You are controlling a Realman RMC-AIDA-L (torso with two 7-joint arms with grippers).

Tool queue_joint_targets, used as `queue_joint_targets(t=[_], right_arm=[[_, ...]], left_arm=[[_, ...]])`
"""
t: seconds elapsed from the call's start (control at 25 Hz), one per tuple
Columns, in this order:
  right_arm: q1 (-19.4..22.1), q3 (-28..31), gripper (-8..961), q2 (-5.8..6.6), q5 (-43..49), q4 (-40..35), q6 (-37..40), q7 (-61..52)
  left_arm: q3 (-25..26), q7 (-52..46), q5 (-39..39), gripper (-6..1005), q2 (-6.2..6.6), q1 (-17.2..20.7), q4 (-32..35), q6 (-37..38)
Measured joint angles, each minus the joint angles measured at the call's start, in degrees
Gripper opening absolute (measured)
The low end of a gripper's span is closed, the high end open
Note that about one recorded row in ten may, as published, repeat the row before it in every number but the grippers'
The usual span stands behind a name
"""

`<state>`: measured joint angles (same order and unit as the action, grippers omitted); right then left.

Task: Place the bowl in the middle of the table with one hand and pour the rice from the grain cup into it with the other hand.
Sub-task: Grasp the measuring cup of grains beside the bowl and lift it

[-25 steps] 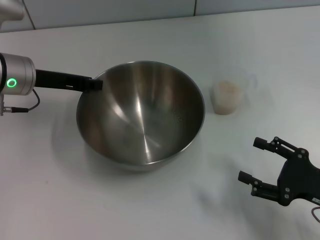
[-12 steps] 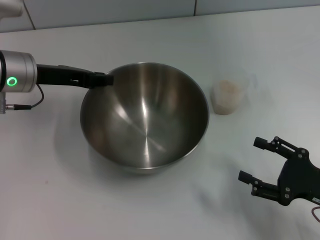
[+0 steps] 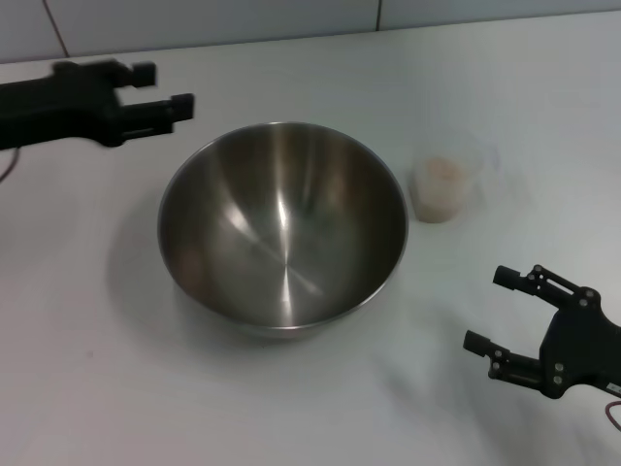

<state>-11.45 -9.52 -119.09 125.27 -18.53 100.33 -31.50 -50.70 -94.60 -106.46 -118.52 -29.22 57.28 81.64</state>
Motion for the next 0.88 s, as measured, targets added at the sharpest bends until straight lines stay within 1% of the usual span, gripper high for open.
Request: queue_joint_targets(t=[0.04,0.08,0.12,0.24,0.28,0.32,0.36,0.4,0.44,0.48,0.52,0.56,0.6,0.64,0.68,0.72,0.76,0.8,0.88], right_arm=[[-0.03,0.42,831,0.0,0.0,0.04,-0.04,0.0],[-0.03,2.57,831,0.0,-0.02,0.29,-0.28,0.03],[-0.03,2.57,831,0.0,-0.02,0.29,-0.28,0.03],[0.06,7.4,831,-0.03,-0.04,0.83,-1.42,0.43],[0.08,11.89,831,-0.06,-0.08,1.84,-3.06,0.63],[0.08,11.89,831,-0.06,-0.08,1.84,-3.06,0.63],[0.06,17.22,831,-0.1,-0.12,3.44,-5.38,1.7],[0.06,17.22,831,-0.1,-0.12,3.44,-5.38,1.7],[0.03,19.61,831,-0.11,-0.14,4.3,-6.55,2.72],[-0.05,24.38,831,-0.17,-0.14,6.77,-9.09,6.0],[-0.05,24.38,831,-0.17,-0.14,6.77,-9.09,6.0],[-0.06,26.06,831,-0.18,-0.14,7.91,-10.19,7.81],[-0.05,27.8,831,-0.21,-0.14,9.21,-11.39,10.07],[-0.03,29.79,831,-0.24,-0.14,10.62,-12.74,12.23],[-0.02,34.17,831,-0.3,-0.14,13.68,-15.47,16.52],[-0.02,34.17,831,-0.3,-0.14,13.68,-15.47,16.52],[-0.14,37.21,831,-0.34,-0.14,16.22,-18.05,19.72],[-0.14,37.21,831,-0.34,-0.14,16.22,-18.05,19.72],[-1.08,39.97,831,-0.35,-0.14,19.31,-23.36,24.07]], left_arm=[[-0.01,4.99,3.4,606,0.05,2.29,0.33,1.12],[0.0,15.45,9.77,694,0.13,6.86,-0.49,2.79],[0.0,15.45,9.77,713,0.13,6.86,-0.49,2.79],[0.1,30.8,15.93,771,0.14,12.74,-5.31,4.31],[0.36,36.67,17.95,791,0.22,14.69,-8.56,5.57],[0.81,40.39,19.04,810,0.38,15.81,-11.09,6.77],[2.48,46.85,20.28,829,0.76,17.53,-16.97,9.14],[2.48,46.85,20.28,849,0.76,17.53,-16.97,9.14],[3.3,49.21,20.37,868,0.91,18.01,-19.37,9.85],[4.68,53.59,19.55,867,1.39,18.89,-24.55,10.14],[4.68,53.59,19.55,866,1.39,18.89,-24.55,10.14],[5.01,55.63,18.59,865,2.02,19.42,-28.11,9.64],[5.08,56.03,18.12,864,2.45,19.64,-29.87,9.37],[5.08,56.03,18.12,863,2.45,19.64,-29.87,9.37],[5.1,56.34,17.66,862,3.06,19.83,-32.16,9.04],[5.1,56.34,17.66,862,3.06,19.83,-32.16,9.04],[4.89,56.76,17.47,862,3.48,19.91,-33.78,8.5],[4.89,56.76,17.47,862,3.48,19.91,-33.78,8.5],[4.7,56.88,17.22,862,3.52,20.04,-34.1,7.78]])
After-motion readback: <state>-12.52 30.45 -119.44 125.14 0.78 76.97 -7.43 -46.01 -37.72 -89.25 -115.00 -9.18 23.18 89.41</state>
